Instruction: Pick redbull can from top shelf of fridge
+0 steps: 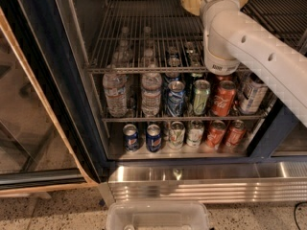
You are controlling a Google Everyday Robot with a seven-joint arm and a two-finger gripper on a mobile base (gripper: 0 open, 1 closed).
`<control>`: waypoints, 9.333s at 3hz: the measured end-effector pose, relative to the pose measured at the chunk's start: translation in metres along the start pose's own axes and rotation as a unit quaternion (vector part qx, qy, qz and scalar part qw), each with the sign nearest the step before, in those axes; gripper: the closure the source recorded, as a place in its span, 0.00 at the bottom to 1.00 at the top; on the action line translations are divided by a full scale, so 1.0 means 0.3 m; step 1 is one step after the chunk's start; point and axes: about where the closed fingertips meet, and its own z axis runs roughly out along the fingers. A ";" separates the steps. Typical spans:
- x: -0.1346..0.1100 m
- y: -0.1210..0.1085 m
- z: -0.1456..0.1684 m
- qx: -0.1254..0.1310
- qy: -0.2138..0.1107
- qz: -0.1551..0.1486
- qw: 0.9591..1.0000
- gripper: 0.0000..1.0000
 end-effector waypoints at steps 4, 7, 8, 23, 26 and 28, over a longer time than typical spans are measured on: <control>0.044 -0.280 -0.031 0.079 0.045 0.047 0.995 0.00; 0.125 -0.333 0.046 0.039 0.101 0.090 0.990 0.00; 0.129 -0.329 0.053 0.035 0.096 0.094 0.990 0.00; 0.392 -0.441 0.577 0.095 0.173 0.129 0.972 0.23; 0.401 -0.437 0.595 0.096 0.174 0.127 0.972 0.70; 0.401 -0.436 0.595 0.096 0.174 0.127 0.972 1.00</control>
Offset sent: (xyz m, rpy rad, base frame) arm -0.0387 -0.0586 -0.0022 0.0456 0.0120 -0.2578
